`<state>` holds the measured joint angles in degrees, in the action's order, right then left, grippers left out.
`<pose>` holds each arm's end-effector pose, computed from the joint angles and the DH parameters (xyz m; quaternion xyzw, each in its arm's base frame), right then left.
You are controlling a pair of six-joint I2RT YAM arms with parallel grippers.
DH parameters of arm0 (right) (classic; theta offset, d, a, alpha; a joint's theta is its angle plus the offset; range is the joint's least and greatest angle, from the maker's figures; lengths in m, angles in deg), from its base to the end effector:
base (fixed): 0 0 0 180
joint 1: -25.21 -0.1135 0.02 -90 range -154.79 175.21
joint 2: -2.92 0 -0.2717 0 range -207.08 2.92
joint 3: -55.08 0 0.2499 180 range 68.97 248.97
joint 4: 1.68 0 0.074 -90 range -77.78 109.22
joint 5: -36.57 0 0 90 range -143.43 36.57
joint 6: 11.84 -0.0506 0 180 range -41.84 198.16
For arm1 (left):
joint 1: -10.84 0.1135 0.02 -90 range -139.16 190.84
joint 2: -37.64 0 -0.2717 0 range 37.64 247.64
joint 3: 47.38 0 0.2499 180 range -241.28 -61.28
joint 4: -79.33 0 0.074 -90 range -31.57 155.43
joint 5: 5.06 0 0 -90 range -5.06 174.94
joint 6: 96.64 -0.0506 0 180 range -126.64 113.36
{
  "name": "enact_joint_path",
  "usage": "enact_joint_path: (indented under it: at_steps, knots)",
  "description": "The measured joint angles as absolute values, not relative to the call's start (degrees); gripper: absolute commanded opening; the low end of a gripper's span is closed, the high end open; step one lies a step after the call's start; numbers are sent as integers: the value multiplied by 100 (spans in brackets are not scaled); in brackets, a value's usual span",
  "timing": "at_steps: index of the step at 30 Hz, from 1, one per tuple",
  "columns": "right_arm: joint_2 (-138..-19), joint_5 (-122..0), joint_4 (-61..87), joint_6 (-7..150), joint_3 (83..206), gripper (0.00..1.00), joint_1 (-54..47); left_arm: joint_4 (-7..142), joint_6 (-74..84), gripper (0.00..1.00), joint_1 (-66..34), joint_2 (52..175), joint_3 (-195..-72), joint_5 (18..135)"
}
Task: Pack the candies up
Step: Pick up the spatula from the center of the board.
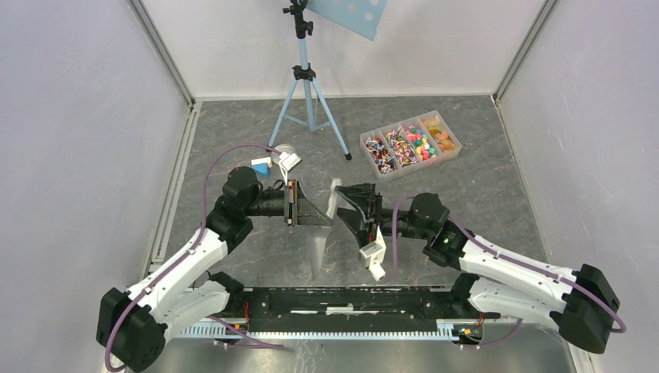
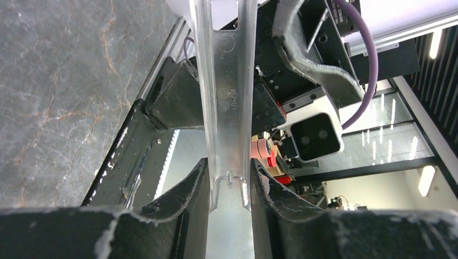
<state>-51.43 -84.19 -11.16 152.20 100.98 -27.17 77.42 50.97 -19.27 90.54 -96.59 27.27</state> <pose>0.1176 0.1950 0.2997 -0.6884 0.1356 0.0533 0.7106 0.1568 -0.1404 0.3043 0.1604 0.7074 -0.6653 0.1767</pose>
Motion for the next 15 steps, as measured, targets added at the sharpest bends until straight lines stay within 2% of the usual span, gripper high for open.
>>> enact_joint_path:
  at_steps: [2, 5, 6, 8, 11, 13, 15]
  knots:
    - [-5237, -8131, -1234, 15537, 10043, 84, -2867, 7602, 5097, 2, -1931, 9085, -9685, 2718]
    - [-5386, -7840, -1389, 15930, 9969, 77, -3047, 7333, 5095, 2, -1931, 9124, -9770, 2681]
    - [-5429, -7783, -1415, 16013, 9969, 71, -3079, 7248, 5092, 2, -1931, 9138, -9798, 2666]
    - [-5532, -7676, -1488, 16184, 9969, 66, -3156, 7121, 5092, 2, -1931, 9153, -9829, 2617]
    - [-5700, -7539, -1608, 16354, 9969, 48, -3232, 6997, 5092, 6, -1931, 9188, -9849, 2582]
    - [-5783, -7482, -1732, 16411, 9969, 35, -3259, 6887, 5092, 13, -1931, 9223, -9853, 2582]
    - [-5836, -7434, -1798, 16457, 9969, 23, -3281, 6756, 5151, 29, -1931, 9253, -9886, 2578]
